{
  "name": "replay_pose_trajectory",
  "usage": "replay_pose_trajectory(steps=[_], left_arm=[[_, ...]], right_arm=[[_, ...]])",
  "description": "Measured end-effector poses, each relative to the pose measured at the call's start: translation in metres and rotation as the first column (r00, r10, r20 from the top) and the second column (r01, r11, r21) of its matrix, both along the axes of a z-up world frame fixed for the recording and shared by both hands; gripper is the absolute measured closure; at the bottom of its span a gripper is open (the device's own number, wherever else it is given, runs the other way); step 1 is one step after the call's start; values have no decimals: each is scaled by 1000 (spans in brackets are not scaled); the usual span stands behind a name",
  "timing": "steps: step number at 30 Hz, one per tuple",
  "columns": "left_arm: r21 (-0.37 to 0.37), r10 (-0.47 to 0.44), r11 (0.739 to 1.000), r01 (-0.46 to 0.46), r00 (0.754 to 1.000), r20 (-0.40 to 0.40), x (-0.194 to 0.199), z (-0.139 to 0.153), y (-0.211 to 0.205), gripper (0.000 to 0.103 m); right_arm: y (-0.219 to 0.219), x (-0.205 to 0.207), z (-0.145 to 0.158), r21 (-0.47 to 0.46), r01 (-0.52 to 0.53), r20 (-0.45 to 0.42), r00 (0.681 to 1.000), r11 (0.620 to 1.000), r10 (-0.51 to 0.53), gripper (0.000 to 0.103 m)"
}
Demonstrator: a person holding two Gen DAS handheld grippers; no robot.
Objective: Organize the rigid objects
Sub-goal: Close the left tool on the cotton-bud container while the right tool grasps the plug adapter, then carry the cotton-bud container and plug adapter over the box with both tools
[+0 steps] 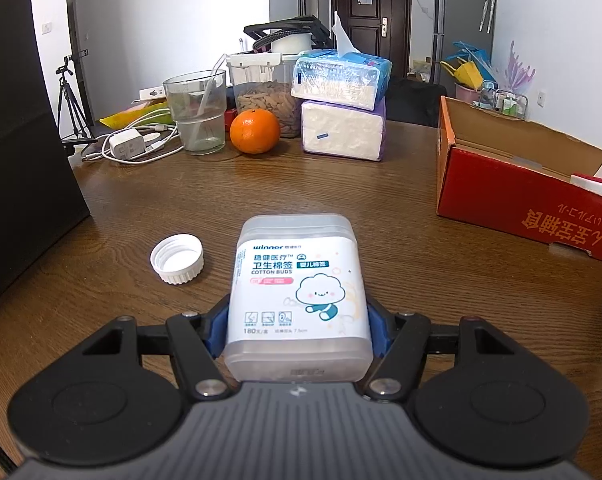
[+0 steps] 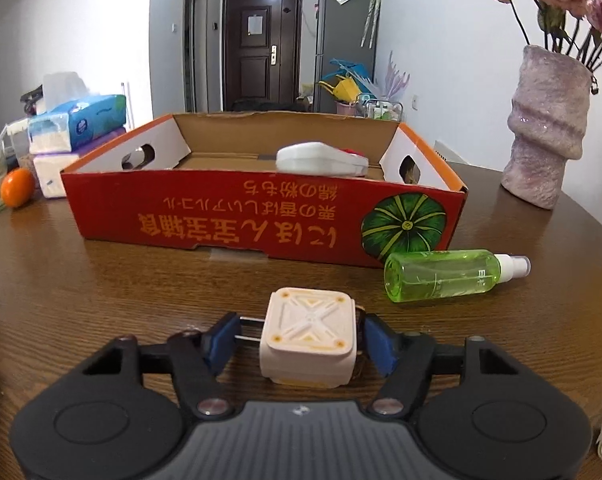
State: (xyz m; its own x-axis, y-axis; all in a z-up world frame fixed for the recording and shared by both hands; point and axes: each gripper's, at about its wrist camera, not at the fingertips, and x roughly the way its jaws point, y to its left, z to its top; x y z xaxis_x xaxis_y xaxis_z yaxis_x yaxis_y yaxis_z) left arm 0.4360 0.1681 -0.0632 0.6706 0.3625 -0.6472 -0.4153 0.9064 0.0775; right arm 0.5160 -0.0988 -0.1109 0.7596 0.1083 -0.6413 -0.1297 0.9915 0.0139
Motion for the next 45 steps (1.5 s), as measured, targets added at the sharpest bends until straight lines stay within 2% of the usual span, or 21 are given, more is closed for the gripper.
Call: replay_pose_trajectory(steps=[9,22,32,45], left_arm=[[3,-8,1000,8,1000,8,-1,1,0,38],[20,-20,1000,19,998,67,-11,12,-9,38],[2,-83,997,83,991,106,-15,25,-30,38],[15,-171,985,171,968,183,-1,57,-67,38]], right_arm=[[0,-8,2,-9,-2,11,1000,1000,2,37],[-1,-27,25,62,-37,76,997,997,32,38],[-7,-42,53,115,-69,153,987,991,51,38],[-18,-46,77,153,-71,217,975,986,37,38]])
